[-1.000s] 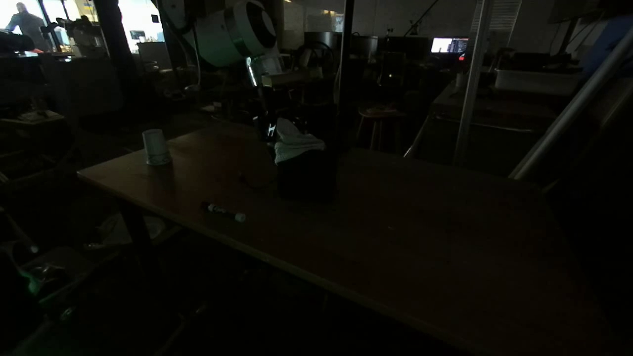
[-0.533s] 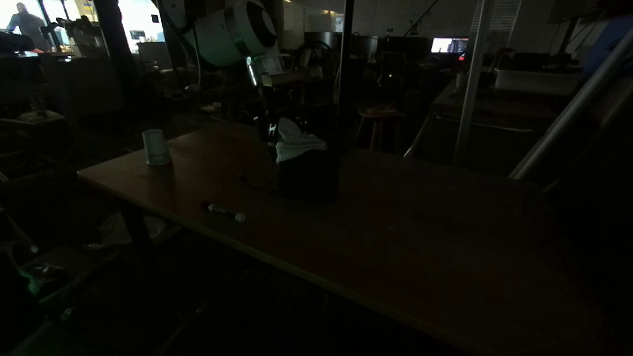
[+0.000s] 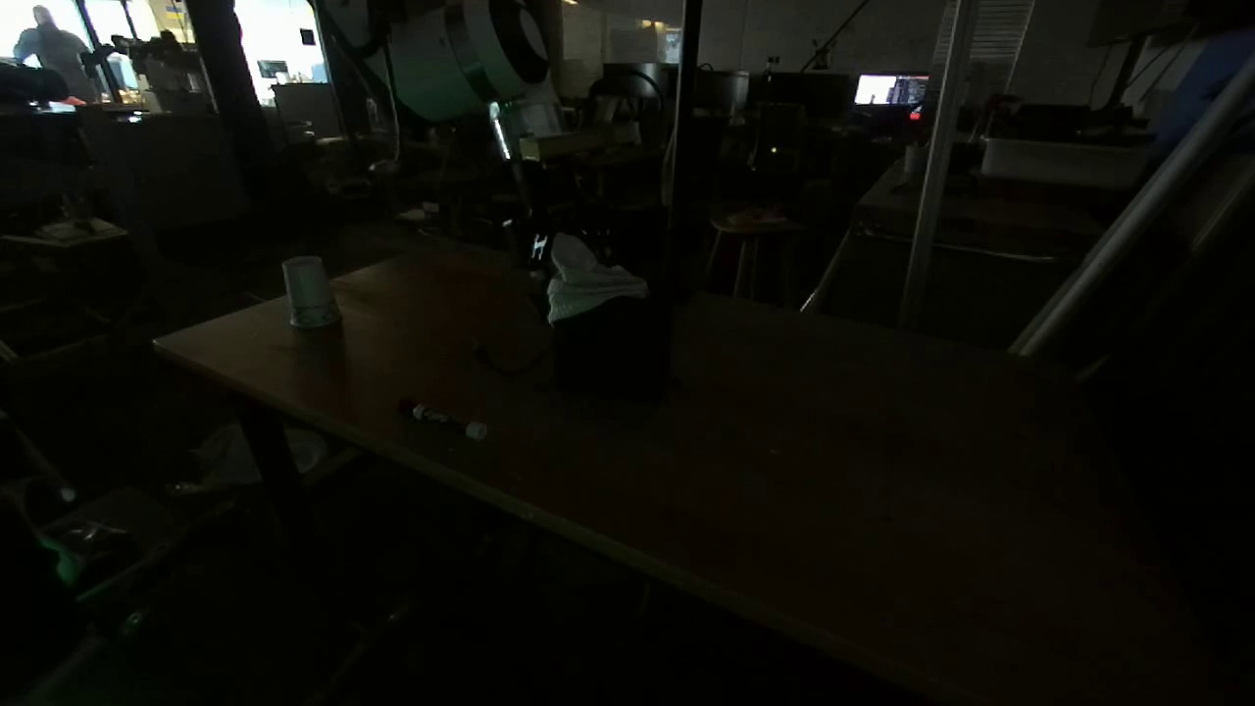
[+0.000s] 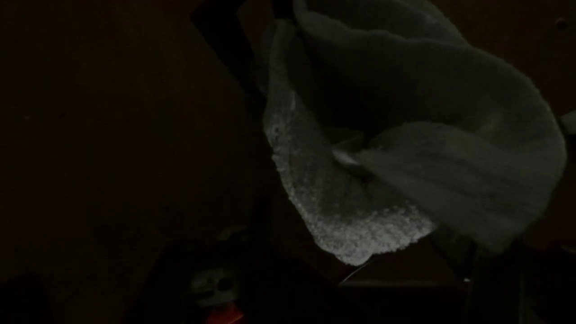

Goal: Put the white towel in the black basket.

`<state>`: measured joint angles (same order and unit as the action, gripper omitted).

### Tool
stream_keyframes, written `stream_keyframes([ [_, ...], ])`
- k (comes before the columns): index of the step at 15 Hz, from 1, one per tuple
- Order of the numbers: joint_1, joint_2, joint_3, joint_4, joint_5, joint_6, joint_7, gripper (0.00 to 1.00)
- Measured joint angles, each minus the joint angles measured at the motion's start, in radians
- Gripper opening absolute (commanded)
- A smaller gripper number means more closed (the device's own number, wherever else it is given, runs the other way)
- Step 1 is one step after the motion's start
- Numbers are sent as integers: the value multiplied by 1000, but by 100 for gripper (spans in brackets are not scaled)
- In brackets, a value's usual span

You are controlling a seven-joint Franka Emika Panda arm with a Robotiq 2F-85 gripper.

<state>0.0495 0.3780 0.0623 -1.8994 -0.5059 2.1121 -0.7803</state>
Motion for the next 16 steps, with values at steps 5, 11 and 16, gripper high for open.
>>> stream_keyframes([
  [5,0,0,3,19,26,-15,0,42],
  [11,0,0,8,26,50,-23,0,3],
  [16,0,0,10,31,60,-28,-1,4],
])
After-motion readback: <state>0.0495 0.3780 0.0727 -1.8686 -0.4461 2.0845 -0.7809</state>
